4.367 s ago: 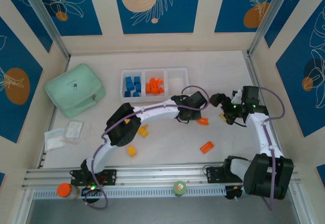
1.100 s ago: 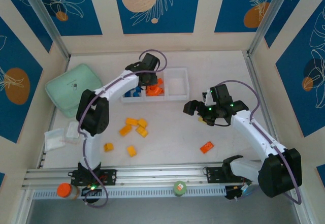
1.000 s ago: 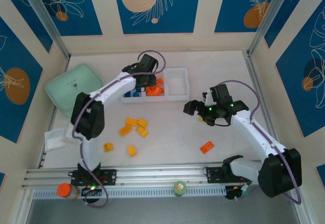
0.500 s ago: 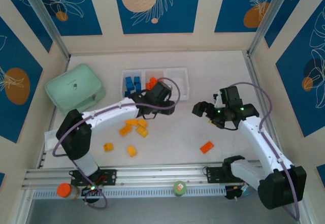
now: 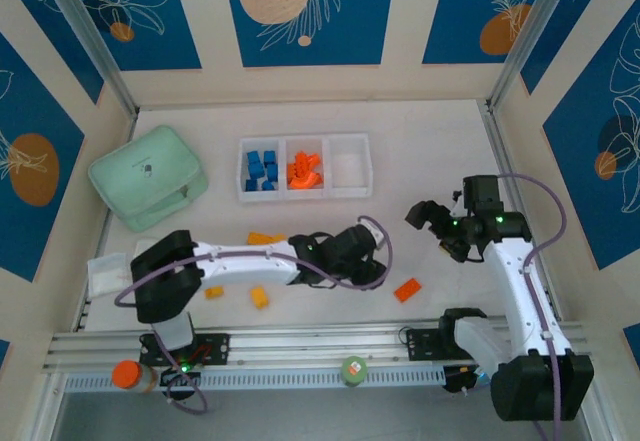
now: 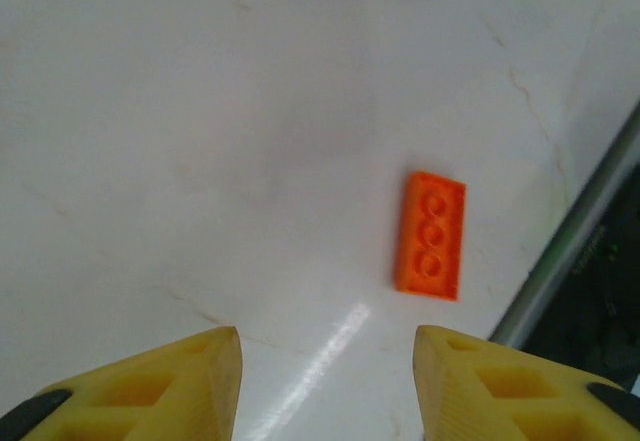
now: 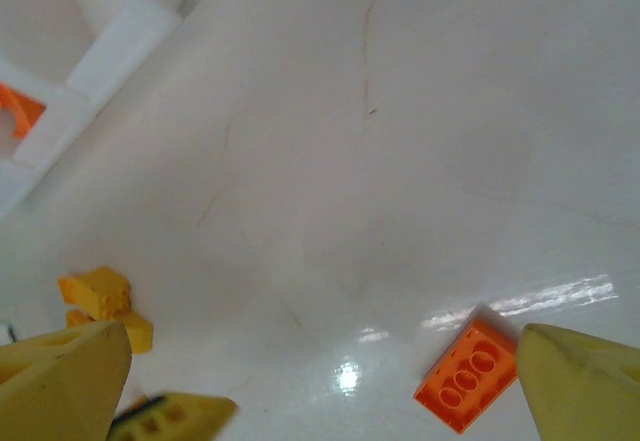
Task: Sort the legos into containers by color
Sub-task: Pick up the lego from the bottom-right of the table.
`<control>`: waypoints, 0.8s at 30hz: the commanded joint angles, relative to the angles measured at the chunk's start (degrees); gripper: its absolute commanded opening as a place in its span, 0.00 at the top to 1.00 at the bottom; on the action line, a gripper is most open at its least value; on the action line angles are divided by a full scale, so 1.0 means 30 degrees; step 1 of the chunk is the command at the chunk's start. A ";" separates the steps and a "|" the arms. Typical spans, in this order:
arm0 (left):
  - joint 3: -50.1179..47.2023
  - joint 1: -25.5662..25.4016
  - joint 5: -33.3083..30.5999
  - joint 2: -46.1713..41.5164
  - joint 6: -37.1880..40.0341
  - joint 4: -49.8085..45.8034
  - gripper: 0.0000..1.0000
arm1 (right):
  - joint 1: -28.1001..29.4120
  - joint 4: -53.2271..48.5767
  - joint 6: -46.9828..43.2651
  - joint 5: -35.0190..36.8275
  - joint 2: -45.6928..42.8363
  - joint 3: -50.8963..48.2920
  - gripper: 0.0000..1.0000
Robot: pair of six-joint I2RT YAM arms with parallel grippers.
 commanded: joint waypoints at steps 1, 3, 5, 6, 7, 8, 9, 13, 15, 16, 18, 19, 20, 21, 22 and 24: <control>0.1179 -0.0754 0.0105 0.1483 0.0194 0.0371 0.48 | -0.1137 0.0486 -0.0488 -0.0761 0.0352 -0.0349 0.01; 0.1964 -0.1230 -0.0149 0.2432 0.0803 0.0040 0.46 | -0.1624 0.0861 -0.0609 -0.1147 0.0627 -0.0388 0.01; 0.2620 -0.1494 -0.0263 0.3317 0.1152 -0.0212 0.43 | -0.1851 0.1099 -0.0643 -0.1345 0.0878 -0.0402 0.01; 0.2902 -0.1608 -0.0334 0.3709 0.1389 -0.0190 0.41 | -0.1930 0.1210 -0.0656 -0.1370 0.0995 -0.0416 0.01; 0.3161 -0.1685 -0.0509 0.4142 0.1495 -0.0288 0.40 | -0.2014 0.1353 -0.0685 -0.1403 0.1097 -0.0459 0.01; 0.3421 -0.1682 -0.0526 0.4468 0.1603 -0.0366 0.39 | -0.2102 0.1449 -0.0721 -0.1458 0.1181 -0.0497 0.01; 0.3682 -0.1713 -0.0494 0.4810 0.1759 -0.0432 0.38 | -0.2231 0.1595 -0.0780 -0.1596 0.1296 -0.0555 0.01; 0.5269 -0.1769 -0.0496 0.6230 0.2220 -0.1815 0.34 | -0.2953 0.2086 -0.0907 -0.2894 0.1679 -0.0708 0.01; 0.5875 -0.1843 -0.0448 0.6677 0.2332 -0.2334 0.32 | -0.3083 0.2222 -0.0957 -0.2981 0.1802 -0.0739 0.01; 0.6051 -0.1872 -0.0361 0.6868 0.2406 -0.2415 0.32 | -0.3144 0.2264 -0.1014 -0.3042 0.1862 -0.0709 0.01; 0.6496 -0.1954 -0.0329 0.7248 0.2495 -0.2797 0.31 | -0.3265 0.2411 -0.1038 -0.3163 0.1950 -0.0736 0.01; 0.6831 -0.1956 -0.0421 0.7528 0.2495 -0.3205 0.31 | -0.3295 0.2507 -0.1067 -0.3190 0.1981 -0.0781 0.01; 0.7129 -0.1971 -0.0539 0.7802 0.2503 -0.3599 0.31 | -0.3339 0.2548 -0.1082 -0.3163 0.2032 -0.0790 0.01; 0.7390 -0.1976 -0.0618 0.8031 0.2530 -0.3932 0.30 | -0.3382 0.2580 -0.1126 -0.3226 0.2111 -0.0796 0.01; 0.7514 -0.2009 -0.0708 0.8182 0.2568 -0.4054 0.31 | -0.3398 0.2618 -0.1163 -0.3307 0.2186 -0.0810 0.01; 0.7799 -0.2085 -0.0909 0.8566 0.2642 -0.4402 0.32 | -0.3458 0.2728 -0.1199 -0.3417 0.2317 -0.0885 0.01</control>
